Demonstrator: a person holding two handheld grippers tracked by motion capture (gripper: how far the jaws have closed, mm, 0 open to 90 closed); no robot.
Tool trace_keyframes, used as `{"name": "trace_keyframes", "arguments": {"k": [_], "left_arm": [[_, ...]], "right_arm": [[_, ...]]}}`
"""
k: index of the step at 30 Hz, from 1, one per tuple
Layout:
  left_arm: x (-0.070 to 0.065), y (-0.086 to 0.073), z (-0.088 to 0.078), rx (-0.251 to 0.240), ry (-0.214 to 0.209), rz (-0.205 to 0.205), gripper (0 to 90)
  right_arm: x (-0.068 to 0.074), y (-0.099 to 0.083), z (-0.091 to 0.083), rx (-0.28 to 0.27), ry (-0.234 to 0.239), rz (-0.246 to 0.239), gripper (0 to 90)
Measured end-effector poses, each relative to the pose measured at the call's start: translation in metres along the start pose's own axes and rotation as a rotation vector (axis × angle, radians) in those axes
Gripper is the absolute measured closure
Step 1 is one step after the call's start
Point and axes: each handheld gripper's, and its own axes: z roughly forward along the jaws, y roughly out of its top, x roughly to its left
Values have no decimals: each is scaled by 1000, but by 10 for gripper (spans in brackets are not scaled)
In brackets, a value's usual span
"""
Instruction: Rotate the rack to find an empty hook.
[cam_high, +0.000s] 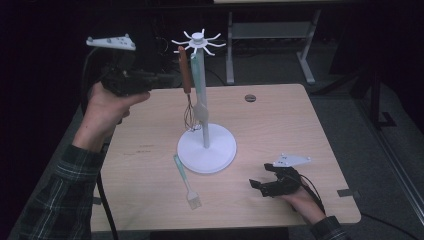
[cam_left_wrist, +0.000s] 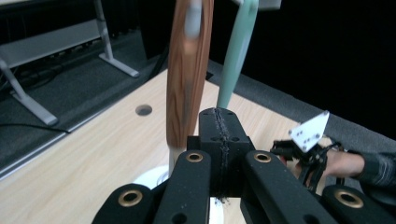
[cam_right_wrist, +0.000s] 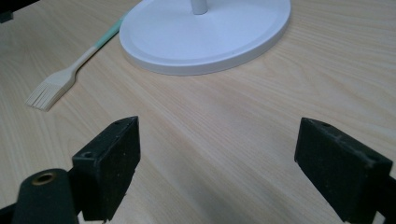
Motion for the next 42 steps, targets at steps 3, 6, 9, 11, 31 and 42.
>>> {"name": "trace_keyframes", "arguments": {"k": [3, 6, 9, 11, 31, 42], "left_arm": [[0, 14, -3, -12, 7, 11, 898], [-1, 25, -4, -19, 13, 24, 898], [-3, 31, -3, -20, 16, 32, 898], [-4, 33, -2, -25, 20, 37, 898], [6, 41, 1, -41, 87, 26, 898], [16, 45, 6, -45, 136, 25, 898]], "right_arm": [[0, 0, 0, 2, 0, 3, 144], [0, -1, 0, 2, 1, 6, 144], [-1, -1, 1, 4, 0, 6, 144], [-1, -1, 1, 3, 0, 3, 145], [-1, -1, 2, 16, 2, -7, 145], [-1, -1, 2, 22, 2, -4, 145]]}}
